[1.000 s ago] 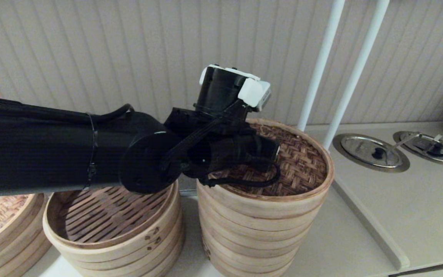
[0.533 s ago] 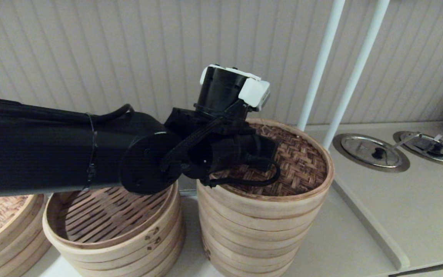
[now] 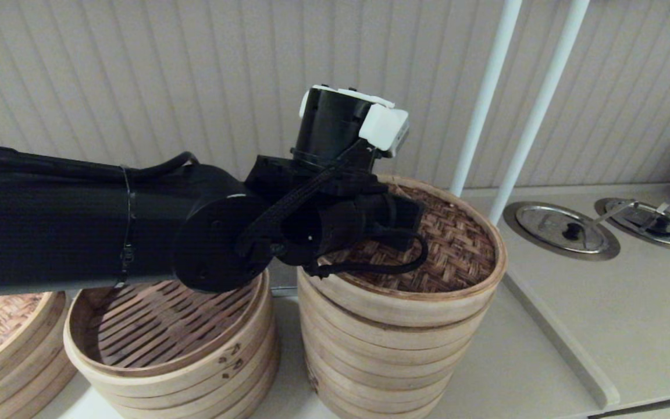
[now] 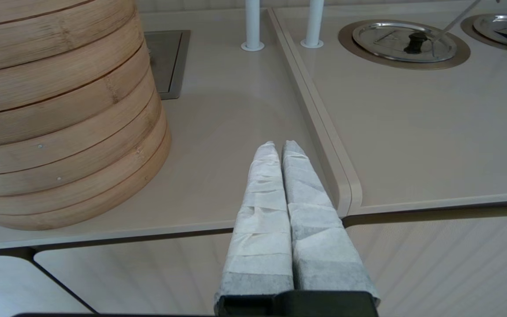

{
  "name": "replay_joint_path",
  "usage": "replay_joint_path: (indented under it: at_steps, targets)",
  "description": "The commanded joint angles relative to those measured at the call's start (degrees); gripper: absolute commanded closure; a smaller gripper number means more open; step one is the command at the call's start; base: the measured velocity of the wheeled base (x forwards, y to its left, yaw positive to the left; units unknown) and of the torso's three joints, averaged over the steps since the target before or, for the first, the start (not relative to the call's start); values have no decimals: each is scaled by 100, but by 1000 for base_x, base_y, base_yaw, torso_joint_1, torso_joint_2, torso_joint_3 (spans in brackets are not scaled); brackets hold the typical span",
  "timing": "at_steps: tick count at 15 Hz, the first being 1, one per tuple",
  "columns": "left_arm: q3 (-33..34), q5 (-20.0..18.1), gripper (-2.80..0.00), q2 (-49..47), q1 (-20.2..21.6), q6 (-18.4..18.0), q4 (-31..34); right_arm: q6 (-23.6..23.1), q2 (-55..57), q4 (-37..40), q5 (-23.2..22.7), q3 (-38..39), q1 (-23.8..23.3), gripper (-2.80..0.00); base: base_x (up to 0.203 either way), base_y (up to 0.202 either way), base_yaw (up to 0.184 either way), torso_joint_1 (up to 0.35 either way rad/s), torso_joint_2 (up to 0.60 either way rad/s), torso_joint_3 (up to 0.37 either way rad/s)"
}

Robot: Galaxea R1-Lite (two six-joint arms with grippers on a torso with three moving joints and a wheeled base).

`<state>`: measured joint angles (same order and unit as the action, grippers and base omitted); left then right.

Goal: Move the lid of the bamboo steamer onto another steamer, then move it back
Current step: Pick up the steamer

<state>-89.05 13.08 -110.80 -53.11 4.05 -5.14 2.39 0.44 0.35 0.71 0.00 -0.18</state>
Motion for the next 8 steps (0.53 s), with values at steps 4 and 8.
replay_joint_path:
  at_steps: [4, 8]
  targets:
    - [19, 46, 0, 217, 3, 9, -22, 7, 9, 0, 0, 18, 1, 0, 0, 0, 0, 0, 0, 0]
    - [53, 46, 0, 268, 3, 9, -150, 7, 9, 0, 0, 18, 1, 0, 0, 0, 0, 0, 0, 0]
